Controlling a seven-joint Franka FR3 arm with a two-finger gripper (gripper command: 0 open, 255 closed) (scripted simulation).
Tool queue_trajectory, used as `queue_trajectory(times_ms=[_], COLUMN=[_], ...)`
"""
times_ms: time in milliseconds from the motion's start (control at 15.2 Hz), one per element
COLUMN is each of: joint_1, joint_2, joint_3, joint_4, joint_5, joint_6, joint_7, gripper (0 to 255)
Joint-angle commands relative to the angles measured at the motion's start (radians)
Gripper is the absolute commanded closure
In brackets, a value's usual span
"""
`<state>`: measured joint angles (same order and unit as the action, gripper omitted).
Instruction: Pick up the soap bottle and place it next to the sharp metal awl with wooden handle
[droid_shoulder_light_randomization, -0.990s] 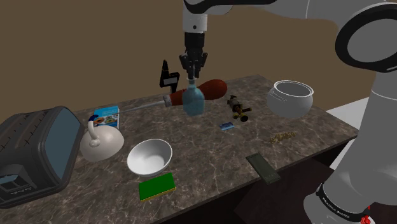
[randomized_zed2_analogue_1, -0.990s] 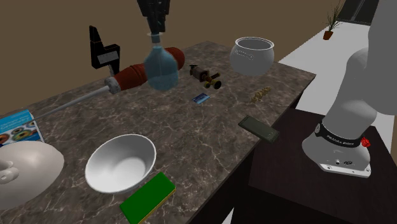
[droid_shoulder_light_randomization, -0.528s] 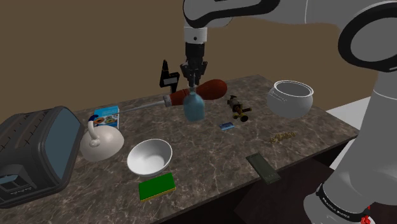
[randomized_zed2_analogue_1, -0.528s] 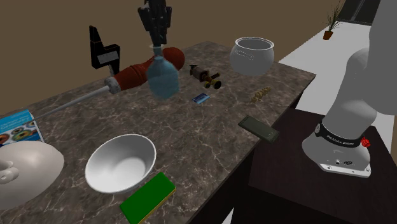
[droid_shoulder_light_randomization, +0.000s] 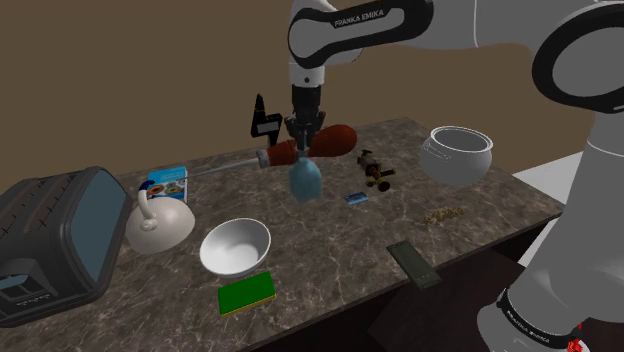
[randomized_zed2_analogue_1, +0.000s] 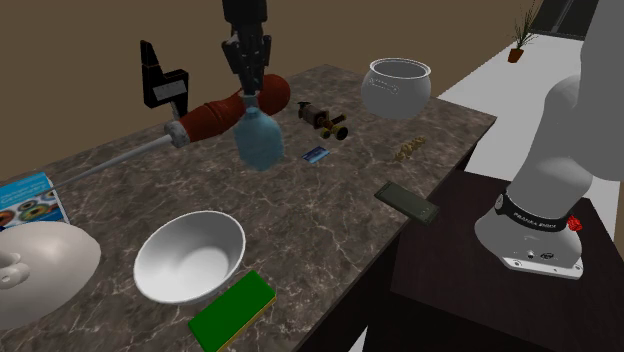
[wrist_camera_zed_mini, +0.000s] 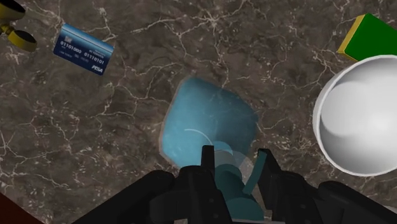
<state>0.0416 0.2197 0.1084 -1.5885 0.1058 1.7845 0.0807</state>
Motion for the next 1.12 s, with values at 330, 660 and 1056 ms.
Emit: queue_trajectory(times_ms=[330, 660, 1056], joint_1=[-0.001, 0.000, 0.000], joint_2=[0.004, 0.017, 0.026], joint_3=[-0.001, -0.001, -0.001], joint_4=[-0.088, -0.138, -0.163], joint_5=[0.002, 0.003, 0.004], joint_6=[0.093, 0.155, 0.189], joint_7=[-0.012, -0.019, -0.022], gripper=[255, 255, 255])
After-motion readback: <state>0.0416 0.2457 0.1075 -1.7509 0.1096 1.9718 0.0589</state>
